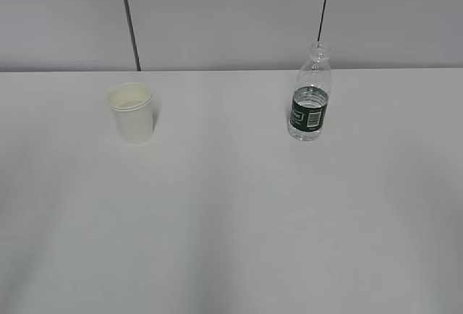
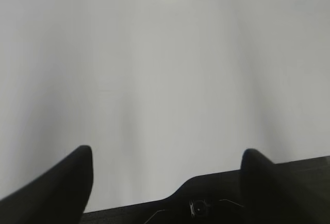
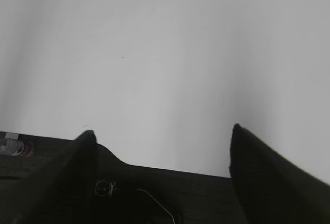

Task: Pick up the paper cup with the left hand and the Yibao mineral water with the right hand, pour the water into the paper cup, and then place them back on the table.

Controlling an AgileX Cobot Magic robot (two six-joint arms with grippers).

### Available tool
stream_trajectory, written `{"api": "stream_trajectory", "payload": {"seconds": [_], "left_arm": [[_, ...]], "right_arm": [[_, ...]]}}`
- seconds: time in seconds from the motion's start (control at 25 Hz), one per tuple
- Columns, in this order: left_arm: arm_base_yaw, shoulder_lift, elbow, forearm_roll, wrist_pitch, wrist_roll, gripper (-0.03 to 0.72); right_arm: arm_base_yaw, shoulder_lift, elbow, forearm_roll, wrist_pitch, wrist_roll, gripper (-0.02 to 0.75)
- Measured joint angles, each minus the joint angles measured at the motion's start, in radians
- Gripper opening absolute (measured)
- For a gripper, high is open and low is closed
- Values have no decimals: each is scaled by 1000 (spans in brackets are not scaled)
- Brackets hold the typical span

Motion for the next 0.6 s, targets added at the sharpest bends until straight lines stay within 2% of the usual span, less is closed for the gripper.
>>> {"api": "stream_trajectory", "payload": {"seconds": [0.28,0.6], "left_arm": [[0,-229,160,-2,10,3,527],[0,-433,224,-3,17,3,527]], "right_arm": [[0,-109,53,-12,5,-16,585],[0,-263,94,-28,7,-33,585]]}}
